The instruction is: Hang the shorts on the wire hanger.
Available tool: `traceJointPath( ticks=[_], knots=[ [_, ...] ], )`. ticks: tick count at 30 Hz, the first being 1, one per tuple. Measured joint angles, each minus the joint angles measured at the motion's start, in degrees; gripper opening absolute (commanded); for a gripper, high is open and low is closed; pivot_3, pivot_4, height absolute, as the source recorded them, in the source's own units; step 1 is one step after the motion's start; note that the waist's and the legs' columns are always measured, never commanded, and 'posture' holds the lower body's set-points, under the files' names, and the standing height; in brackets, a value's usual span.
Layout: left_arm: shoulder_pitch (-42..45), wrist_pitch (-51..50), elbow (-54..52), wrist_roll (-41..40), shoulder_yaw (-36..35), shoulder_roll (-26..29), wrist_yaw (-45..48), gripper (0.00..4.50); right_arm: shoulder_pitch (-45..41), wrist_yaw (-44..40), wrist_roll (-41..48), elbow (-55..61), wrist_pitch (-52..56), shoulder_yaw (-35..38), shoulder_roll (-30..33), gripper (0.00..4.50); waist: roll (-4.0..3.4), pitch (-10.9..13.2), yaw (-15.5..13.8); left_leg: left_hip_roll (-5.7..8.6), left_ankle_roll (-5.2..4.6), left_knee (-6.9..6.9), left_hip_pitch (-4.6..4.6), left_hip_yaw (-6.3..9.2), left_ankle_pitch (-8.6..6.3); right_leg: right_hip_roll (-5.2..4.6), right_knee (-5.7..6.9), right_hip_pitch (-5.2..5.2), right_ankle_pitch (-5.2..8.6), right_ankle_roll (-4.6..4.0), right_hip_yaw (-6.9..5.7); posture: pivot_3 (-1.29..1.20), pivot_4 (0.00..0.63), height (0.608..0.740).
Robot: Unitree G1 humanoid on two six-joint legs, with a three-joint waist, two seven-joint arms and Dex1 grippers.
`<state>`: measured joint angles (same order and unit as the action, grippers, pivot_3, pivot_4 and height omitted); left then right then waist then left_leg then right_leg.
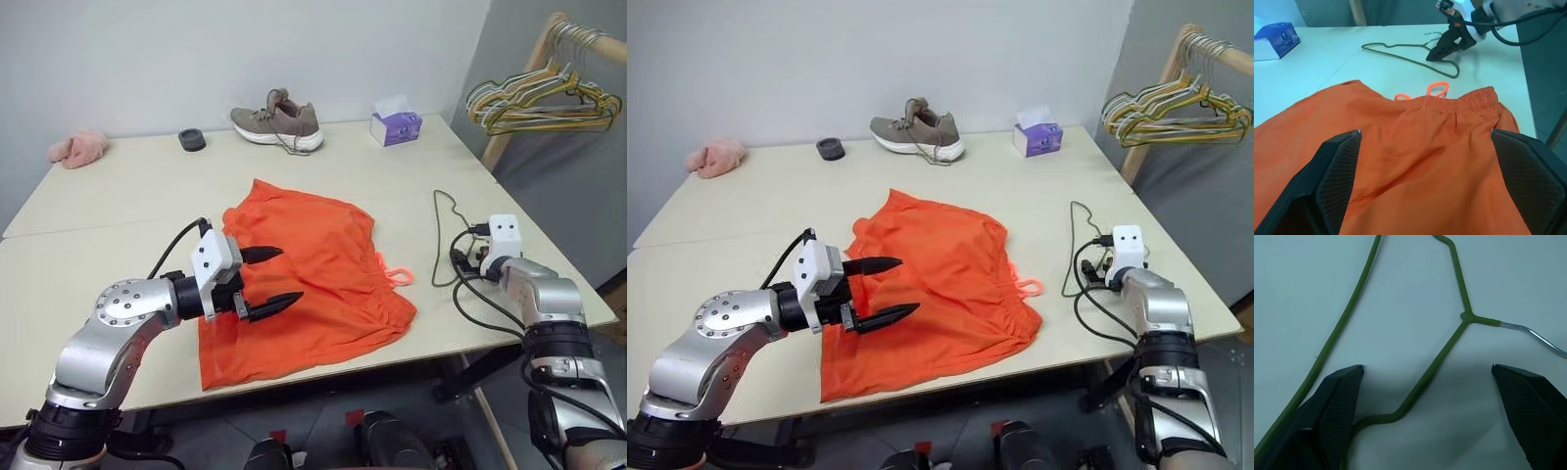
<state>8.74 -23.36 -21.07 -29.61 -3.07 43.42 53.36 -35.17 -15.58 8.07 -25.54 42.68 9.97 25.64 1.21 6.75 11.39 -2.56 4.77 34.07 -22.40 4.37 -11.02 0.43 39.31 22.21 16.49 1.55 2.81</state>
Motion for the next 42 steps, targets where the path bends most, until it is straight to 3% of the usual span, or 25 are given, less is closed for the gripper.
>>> traceJointPath(
  ticks=[3,14,15,21,25,33,36,39,42],
  knots=[
    [0.1,0.0,0.4,0.6,0.1,0.0,0.0,4.5,-3.4,-0.4,-0.2,-6.0,-0.6,0.0,0.5,3.92,0.08,-0.1,0.1,0.0,0.0,0.02,0.06,0.0,0.0,0.0,0.0,-0.06,-0.01,0.01,-0.01,-0.16,0.064,0.74],
    [0.6,0.3,1.1,1.9,0.4,-0.9,-0.2,4.5,-13.4,0.8,-5.7,-31.3,-15.6,-4.3,1.2,0.21,0.92,-0.6,0.0,0.0,-0.01,0.24,0.64,0.05,0.0,0.0,-0.39,-0.89,0.04,-0.13,0.0,-0.15,0.058,0.74],
    [0.5,0.3,1.1,1.9,0.4,-0.9,-0.2,4.5,-13.7,1.3,-6.5,-32.4,-17.3,-4.7,1.1,0.04,0.94,-0.6,0.1,0.0,-0.01,0.27,0.64,0.05,0.0,0.0,-0.39,-0.9,0.03,-0.12,0.02,-0.15,0.058,0.74],
    [0.3,1.7,1.8,3.2,0.3,-1.1,-0.8,4.5,-15.9,1.7,-8.9,-38.0,-25.2,-6.3,0.9,0.04,0.83,-0.5,0.2,0.02,-0.01,0.37,0.59,0.05,0.0,0.0,-0.34,-0.86,-0.03,-0.06,0.09,-0.15,0.05,0.74],
    [0.4,3.1,4.2,4.3,-0.2,-1.6,-1.5,4.5,-16.6,-3.7,-9.6,-37.8,-27.7,-8.0,1.1,0.04,0.47,-0.3,0.5,0.04,-0.01,0.25,0.51,0.02,0.0,0.0,-0.31,-0.72,-0.16,0.17,0.12,-0.16,0.049,0.74],
    [-0.2,4.9,6.4,4.9,-1.1,-2.0,-1.3,4.5,-12.1,-16.8,-11.4,-22.2,-30.5,-12.3,6.6,0.04,0.15,-0.2,0.5,0.03,-0.01,-0.02,-0.06,0.01,0.0,0.0,-0.31,-0.11,-0.06,0.06,0.1,-0.16,0.048,0.74],
    [-1.0,5.0,7.0,4.9,-1.2,-2.0,-0.9,4.5,-9.1,-17.4,-11.1,-17.8,-28.5,-12.1,6.7,0.63,0.14,-0.2,0.3,0.04,-0.01,-0.01,-0.11,0.01,0.0,0.0,-0.3,-0.06,-0.07,0.07,0.11,-0.16,0.047,0.74],
    [-1.6,5.1,7.1,4.9,-1.2,-2.0,-0.3,4.5,-4.7,-17.3,-10.1,-10.4,-23.3,-11.2,6.7,1.59,0.14,-0.2,0.2,0.03,-0.01,0.0,-0.1,0.01,0.0,0.0,-0.25,-0.04,-0.07,0.07,0.11,-0.16,0.048,0.74],
    [-2.1,5.2,7.2,4.9,-1.3,-1.9,0.1,4.5,3.3,-17.9,-9.4,2.0,-17.8,-11.3,6.7,1.59,0.1,-0.2,-0.2,0.02,-0.01,0.0,-0.1,0.04,0.0,0.02,-0.24,-0.03,-0.07,0.07,0.06,-0.17,0.05,0.74]
  ],
)
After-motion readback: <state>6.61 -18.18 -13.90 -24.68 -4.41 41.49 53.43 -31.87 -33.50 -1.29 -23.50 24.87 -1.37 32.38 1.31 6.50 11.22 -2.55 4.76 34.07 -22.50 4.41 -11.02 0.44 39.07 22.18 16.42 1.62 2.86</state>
